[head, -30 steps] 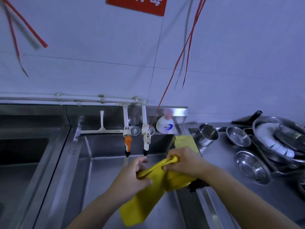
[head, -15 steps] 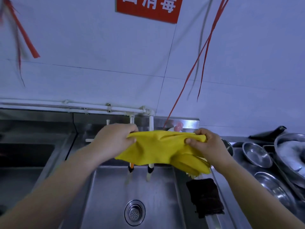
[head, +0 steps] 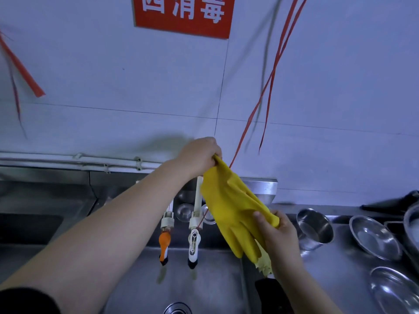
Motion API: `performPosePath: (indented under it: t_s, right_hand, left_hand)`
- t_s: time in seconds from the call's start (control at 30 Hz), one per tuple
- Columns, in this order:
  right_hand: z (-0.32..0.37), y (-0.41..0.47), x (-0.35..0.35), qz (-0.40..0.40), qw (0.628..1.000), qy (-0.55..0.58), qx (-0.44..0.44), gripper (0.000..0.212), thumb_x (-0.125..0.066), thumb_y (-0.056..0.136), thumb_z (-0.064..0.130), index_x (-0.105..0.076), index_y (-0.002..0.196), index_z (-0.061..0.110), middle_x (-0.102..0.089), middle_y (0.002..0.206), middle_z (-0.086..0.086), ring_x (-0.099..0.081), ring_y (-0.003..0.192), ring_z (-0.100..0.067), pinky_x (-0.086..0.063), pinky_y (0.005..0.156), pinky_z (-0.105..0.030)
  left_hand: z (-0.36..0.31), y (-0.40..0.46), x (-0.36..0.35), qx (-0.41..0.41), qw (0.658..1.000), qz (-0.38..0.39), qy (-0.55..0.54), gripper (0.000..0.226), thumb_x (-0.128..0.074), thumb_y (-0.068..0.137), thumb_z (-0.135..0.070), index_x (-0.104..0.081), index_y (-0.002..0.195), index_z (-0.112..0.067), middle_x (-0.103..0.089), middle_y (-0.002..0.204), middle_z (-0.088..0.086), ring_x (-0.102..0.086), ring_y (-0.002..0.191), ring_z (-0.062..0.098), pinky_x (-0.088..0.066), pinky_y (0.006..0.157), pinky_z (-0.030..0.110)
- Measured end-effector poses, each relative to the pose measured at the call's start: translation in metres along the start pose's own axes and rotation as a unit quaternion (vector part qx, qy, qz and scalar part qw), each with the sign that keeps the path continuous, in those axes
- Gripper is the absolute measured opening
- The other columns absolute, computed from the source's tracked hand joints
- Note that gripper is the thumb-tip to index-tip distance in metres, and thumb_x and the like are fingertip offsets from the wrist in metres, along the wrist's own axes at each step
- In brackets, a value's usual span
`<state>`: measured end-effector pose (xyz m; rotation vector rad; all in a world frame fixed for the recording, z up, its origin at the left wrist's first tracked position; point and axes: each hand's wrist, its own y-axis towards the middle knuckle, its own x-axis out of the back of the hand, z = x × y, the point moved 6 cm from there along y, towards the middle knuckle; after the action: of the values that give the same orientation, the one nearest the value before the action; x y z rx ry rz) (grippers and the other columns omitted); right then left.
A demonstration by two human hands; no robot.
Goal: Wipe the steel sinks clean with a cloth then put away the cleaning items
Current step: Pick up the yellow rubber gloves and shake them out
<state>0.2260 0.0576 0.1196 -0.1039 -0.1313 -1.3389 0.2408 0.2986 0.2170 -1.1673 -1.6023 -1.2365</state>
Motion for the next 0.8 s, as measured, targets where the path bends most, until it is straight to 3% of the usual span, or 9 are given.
performPosePath:
  t_s: [0.13,0.2,0.3,0.43,0.5,0.6,0.67,0.8]
  right_hand:
    - [-0.016,0.001,0.004,0.01,1.0,0.023,-0.001,0.019,-0.072,0.081,0.022,-0.056,0.073,0.014,-0.056,0.053,0.008,-0.05,0.049,0.001,-0.042,0.044,-0.017]
    - [-0.022,0.0,0.002,0.019,1.0,0.016,-0.001,0.017,-0.073,0.08,0.021,-0.057,0.074,0.015,-0.058,0.055,0.008,-0.052,0.049,0.002,-0.041,0.043,-0.014]
    - [-0.029,0.0,-0.008,0.044,0.999,0.002,-0.009,0.014,-0.073,0.08,0.02,-0.061,0.079,0.015,-0.064,0.064,0.004,-0.058,0.055,0.002,-0.042,0.045,-0.011]
    - [-0.042,0.005,-0.022,0.073,0.997,-0.011,-0.038,0.015,-0.073,0.081,0.024,-0.061,0.086,0.016,-0.067,0.081,-0.002,-0.064,0.076,-0.014,-0.047,0.054,-0.018]
    - [-0.048,0.008,-0.026,0.074,0.996,-0.023,-0.046,0.016,-0.072,0.081,0.027,-0.061,0.088,0.018,-0.066,0.085,-0.002,-0.063,0.081,-0.017,-0.048,0.059,-0.022]
    - [-0.059,0.013,-0.032,0.071,0.995,-0.039,-0.06,0.018,-0.072,0.082,0.029,-0.06,0.093,0.023,-0.065,0.089,0.001,-0.062,0.081,-0.013,-0.048,0.056,-0.019]
    - [-0.065,0.014,-0.033,0.066,0.993,-0.064,-0.068,0.028,-0.071,0.082,0.032,-0.058,0.104,0.022,-0.062,0.095,0.004,-0.06,0.085,-0.011,-0.047,0.059,-0.018]
    - [-0.065,0.014,-0.034,0.036,0.991,-0.119,-0.059,0.054,-0.071,0.081,0.034,-0.048,0.127,0.021,-0.055,0.114,0.004,-0.054,0.098,-0.012,-0.045,0.07,-0.022]
  left_hand:
    - [0.0,0.007,-0.027,0.058,0.971,0.072,-0.222,0.02,-0.059,0.078,0.001,-0.067,0.082,-0.017,-0.069,0.101,0.006,-0.062,0.091,0.019,-0.052,0.082,0.032]
    - [-0.001,0.004,-0.042,0.068,0.953,0.114,-0.273,0.019,-0.057,0.079,0.003,-0.067,0.083,-0.013,-0.068,0.105,0.007,-0.062,0.098,0.019,-0.051,0.088,0.032]
    - [0.005,-0.002,-0.062,0.077,0.953,0.17,-0.24,0.027,-0.05,0.083,0.004,-0.069,0.091,-0.014,-0.067,0.107,0.004,-0.06,0.104,0.019,-0.048,0.094,0.033]
    - [0.019,-0.012,-0.081,0.117,0.948,0.207,-0.212,0.027,-0.048,0.089,0.0,-0.064,0.09,-0.021,-0.063,0.097,-0.002,-0.057,0.097,0.019,-0.044,0.076,0.023]
    - [0.022,-0.016,-0.086,0.143,0.94,0.19,-0.245,0.03,-0.048,0.091,-0.003,-0.062,0.111,-0.021,-0.061,0.112,-0.001,-0.056,0.108,0.019,-0.039,0.083,0.022]
    - [0.026,-0.021,-0.09,0.17,0.929,0.159,-0.287,0.056,-0.052,0.092,-0.012,-0.032,0.143,-0.024,-0.048,0.134,0.004,-0.045,0.127,0.024,-0.034,0.091,0.023]
    - [0.03,-0.028,-0.09,0.181,0.932,0.14,-0.282,0.066,-0.054,0.092,-0.015,-0.021,0.148,-0.024,-0.036,0.148,0.007,-0.041,0.131,0.025,-0.032,0.095,0.026]
    - [0.034,-0.05,-0.087,0.169,0.927,0.147,-0.3,0.054,-0.047,0.092,-0.005,-0.033,0.143,-0.018,-0.039,0.148,0.005,-0.047,0.126,0.018,-0.038,0.097,0.026]
